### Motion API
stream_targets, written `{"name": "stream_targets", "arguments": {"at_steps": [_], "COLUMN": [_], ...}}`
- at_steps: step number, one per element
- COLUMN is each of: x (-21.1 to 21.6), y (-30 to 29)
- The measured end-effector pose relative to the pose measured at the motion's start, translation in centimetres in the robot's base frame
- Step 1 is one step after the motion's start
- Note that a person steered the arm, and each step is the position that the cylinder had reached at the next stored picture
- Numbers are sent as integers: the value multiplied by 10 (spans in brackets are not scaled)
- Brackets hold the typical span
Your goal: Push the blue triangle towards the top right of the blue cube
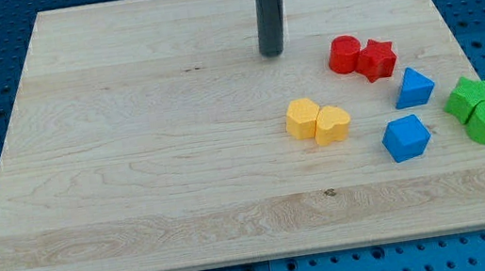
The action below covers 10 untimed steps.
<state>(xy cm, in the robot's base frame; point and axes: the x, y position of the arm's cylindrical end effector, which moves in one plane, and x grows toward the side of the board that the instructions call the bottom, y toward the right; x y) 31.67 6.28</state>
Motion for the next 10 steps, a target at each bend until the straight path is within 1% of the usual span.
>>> {"name": "stream_targets", "arguments": {"at_steps": [1, 2, 3, 4, 5, 6, 8, 10], "x": [-70, -70, -36, 12, 59, 81, 100, 110], "y": [61, 131, 185, 205, 201, 190, 144, 142]}}
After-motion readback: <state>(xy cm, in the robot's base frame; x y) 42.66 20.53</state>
